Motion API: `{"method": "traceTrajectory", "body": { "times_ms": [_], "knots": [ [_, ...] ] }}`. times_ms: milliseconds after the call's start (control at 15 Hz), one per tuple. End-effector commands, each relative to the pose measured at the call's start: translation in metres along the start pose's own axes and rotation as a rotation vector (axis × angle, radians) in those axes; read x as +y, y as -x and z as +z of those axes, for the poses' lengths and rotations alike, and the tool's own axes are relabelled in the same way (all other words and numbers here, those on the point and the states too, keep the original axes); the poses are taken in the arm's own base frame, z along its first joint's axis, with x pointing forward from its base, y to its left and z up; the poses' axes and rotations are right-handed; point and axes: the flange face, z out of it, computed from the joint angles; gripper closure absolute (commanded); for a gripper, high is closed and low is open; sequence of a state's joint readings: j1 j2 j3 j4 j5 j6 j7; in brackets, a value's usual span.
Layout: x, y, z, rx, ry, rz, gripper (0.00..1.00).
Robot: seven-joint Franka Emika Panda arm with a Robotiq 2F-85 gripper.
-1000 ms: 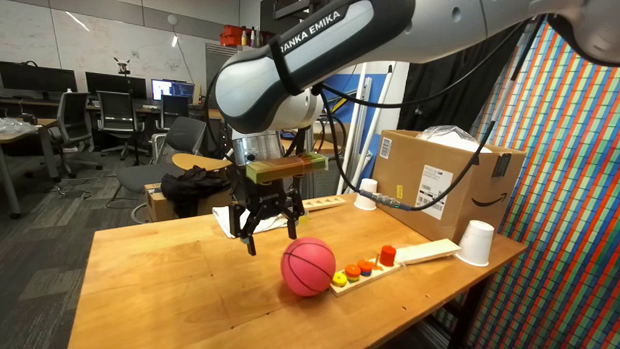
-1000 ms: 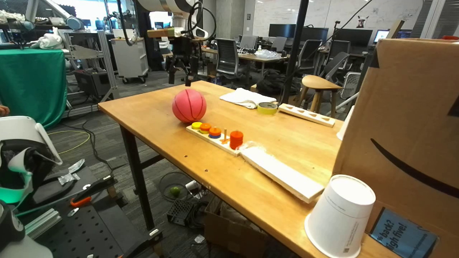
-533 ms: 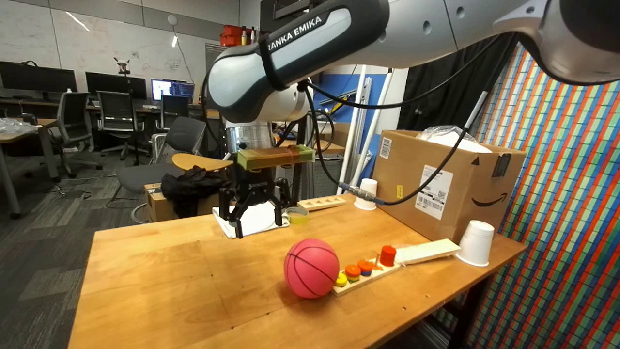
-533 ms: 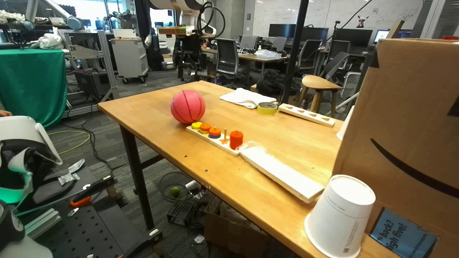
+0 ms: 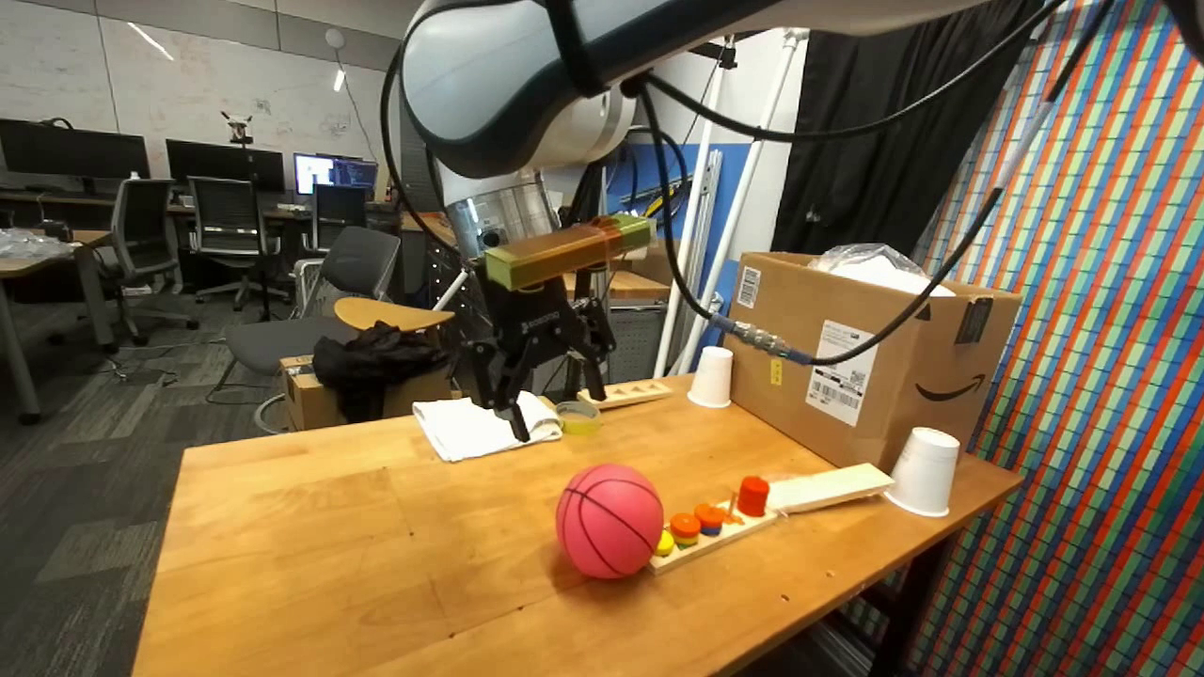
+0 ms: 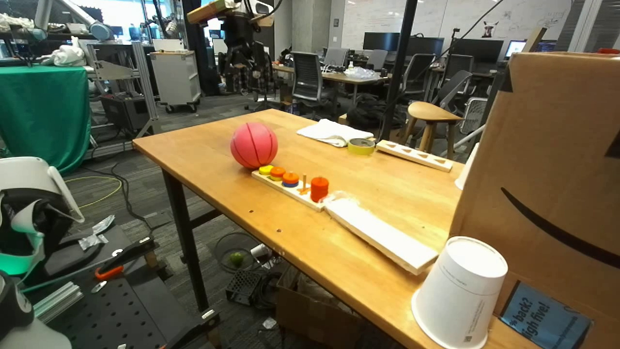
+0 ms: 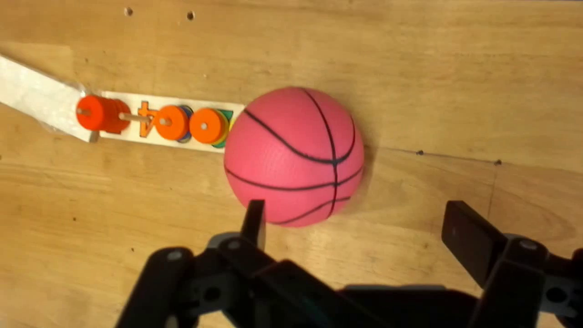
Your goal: Push the ball toy forward.
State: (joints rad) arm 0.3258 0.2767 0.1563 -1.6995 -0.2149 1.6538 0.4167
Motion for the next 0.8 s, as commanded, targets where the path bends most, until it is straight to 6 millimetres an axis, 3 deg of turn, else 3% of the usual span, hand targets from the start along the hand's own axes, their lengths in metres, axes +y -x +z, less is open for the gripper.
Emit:
{"method": "traceTrajectory", "body": {
  "times_ms": [0, 267, 733],
  "knots": [
    [0.002, 0.058, 0.021, -0.038, 0.040, 0.056, 0.00],
    [-0.002, 0.090, 0.065, -0.072, 0.069, 0.089, 0.00],
    [-0.025, 0.105, 0.130, -0.092, 0.074, 0.110, 0.00]
  ]
}}
